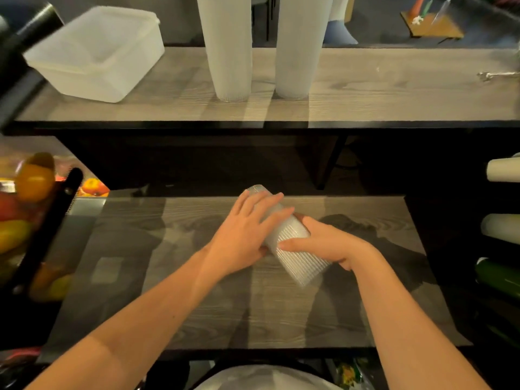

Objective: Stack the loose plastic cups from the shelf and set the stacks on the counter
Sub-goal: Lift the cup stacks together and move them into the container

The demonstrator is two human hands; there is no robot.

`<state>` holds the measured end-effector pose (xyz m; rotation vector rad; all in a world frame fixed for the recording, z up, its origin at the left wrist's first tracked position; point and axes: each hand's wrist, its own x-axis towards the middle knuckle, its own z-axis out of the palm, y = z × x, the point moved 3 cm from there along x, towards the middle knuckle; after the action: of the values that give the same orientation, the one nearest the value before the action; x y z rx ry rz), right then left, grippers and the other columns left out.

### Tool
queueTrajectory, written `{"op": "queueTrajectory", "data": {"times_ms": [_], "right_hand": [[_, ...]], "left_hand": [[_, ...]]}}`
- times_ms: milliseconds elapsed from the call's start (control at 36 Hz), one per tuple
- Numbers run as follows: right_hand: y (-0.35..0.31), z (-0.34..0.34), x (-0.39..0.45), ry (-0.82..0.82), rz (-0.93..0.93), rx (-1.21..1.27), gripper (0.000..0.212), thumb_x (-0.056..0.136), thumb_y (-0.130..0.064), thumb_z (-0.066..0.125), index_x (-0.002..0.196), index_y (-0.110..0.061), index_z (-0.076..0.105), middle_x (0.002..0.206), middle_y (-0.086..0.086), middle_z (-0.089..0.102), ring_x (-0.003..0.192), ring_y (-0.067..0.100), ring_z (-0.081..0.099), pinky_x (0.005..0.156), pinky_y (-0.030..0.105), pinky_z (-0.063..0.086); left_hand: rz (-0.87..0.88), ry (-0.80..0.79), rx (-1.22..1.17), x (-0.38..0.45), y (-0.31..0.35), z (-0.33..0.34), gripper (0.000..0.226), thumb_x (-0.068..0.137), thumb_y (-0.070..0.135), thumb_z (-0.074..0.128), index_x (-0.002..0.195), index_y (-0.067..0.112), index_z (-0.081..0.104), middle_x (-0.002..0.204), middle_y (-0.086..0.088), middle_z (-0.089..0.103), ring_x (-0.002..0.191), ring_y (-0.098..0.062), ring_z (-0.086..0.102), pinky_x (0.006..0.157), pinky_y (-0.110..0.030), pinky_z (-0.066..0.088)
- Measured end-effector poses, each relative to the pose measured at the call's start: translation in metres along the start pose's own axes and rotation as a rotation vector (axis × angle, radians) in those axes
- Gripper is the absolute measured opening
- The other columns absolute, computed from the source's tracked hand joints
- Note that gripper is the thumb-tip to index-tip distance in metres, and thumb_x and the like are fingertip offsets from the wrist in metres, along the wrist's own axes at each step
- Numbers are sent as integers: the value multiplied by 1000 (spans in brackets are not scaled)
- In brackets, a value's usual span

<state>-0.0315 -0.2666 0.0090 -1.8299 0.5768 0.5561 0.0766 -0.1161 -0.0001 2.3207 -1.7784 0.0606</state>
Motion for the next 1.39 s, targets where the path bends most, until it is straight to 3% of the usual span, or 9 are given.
{"op": "queueTrajectory", "data": {"times_ms": [139, 250, 528, 722, 833, 917, 1056, 1167, 1389], "right_hand": [[-39, -26, -35, -74, -94, 222, 55, 81, -72, 60, 127, -44, 61, 124, -8, 70, 114, 15, 66, 101, 45, 52], [-78, -52, -50, -59, -203, 290, 81, 85, -79, 41, 119, -11, 68, 99, 18, 70, 80, 34, 67, 72, 45, 56], [-170, -69, -62, 203, -451, 253, 98, 82, -81, 44, 116, 10, 58, 80, 14, 64, 77, 29, 67, 84, 48, 54], [-221, -72, -79, 386, -595, 320, 65, 72, -70, 53, 112, -22, 67, 99, 16, 64, 90, 24, 64, 92, 53, 56], [-234, -97, -67, 904, -768, 320, 55, 83, -56, 66, 131, -29, 58, 121, -8, 54, 108, 7, 54, 90, 30, 51], [-237, -132, -44, 1252, -688, 234, 86, 79, -40, 82, 150, -20, 38, 138, 4, 43, 127, 22, 44, 103, 43, 45], [-236, -166, 20, 929, -578, 211, 135, 52, -48, 97, 156, -36, 12, 152, -1, 39, 137, 23, 44, 105, 55, 47], [-221, -165, 41, 768, -535, 366, 100, 69, -14, 90, 148, -24, 29, 131, 0, 55, 120, 26, 56, 102, 52, 50], [-214, -141, 19, 749, -475, 289, 69, 74, -17, 88, 122, -30, 40, 112, -9, 53, 111, 22, 56, 97, 47, 52]], "left_hand": [[-139, 112, -185, 2, -6, -32, 83, 67, 61, 67, 140, 30, 44, 144, 10, 46, 133, -15, 42, 115, -47, 29], [-282, 159, -460, 8, -13, -75, 81, 64, 65, 79, 131, 40, 42, 120, 29, 53, 108, 1, 56, 88, -25, 50], [-410, 272, -355, 28, -24, -163, 95, 66, 73, 71, 137, 45, 14, 127, 17, 56, 112, -10, 57, 85, -29, 49], [-496, 341, -410, 59, -36, -209, 101, 69, 73, 69, 147, 34, 17, 144, 9, 46, 127, -16, 51, 98, -40, 50], [-541, 426, -498, 69, -47, -234, 97, 67, 72, 72, 143, 35, 24, 134, 12, 50, 121, -14, 53, 94, -37, 50], [-554, 456, -491, 71, -52, -247, 87, 68, 69, 71, 133, 38, 23, 117, 17, 51, 109, -13, 55, 85, -35, 51], [-562, 448, -483, 77, -56, -260, 84, 70, 69, 70, 130, 41, 19, 118, 17, 50, 109, -14, 56, 87, -38, 52], [-582, 427, -490, 81, -59, -261, 85, 70, 69, 70, 131, 38, 20, 122, 14, 53, 112, -16, 57, 90, -40, 52], [-587, 402, -522, 85, -68, -253, 89, 70, 69, 71, 136, 38, 21, 118, 17, 51, 111, -13, 56, 89, -36, 53]]}}
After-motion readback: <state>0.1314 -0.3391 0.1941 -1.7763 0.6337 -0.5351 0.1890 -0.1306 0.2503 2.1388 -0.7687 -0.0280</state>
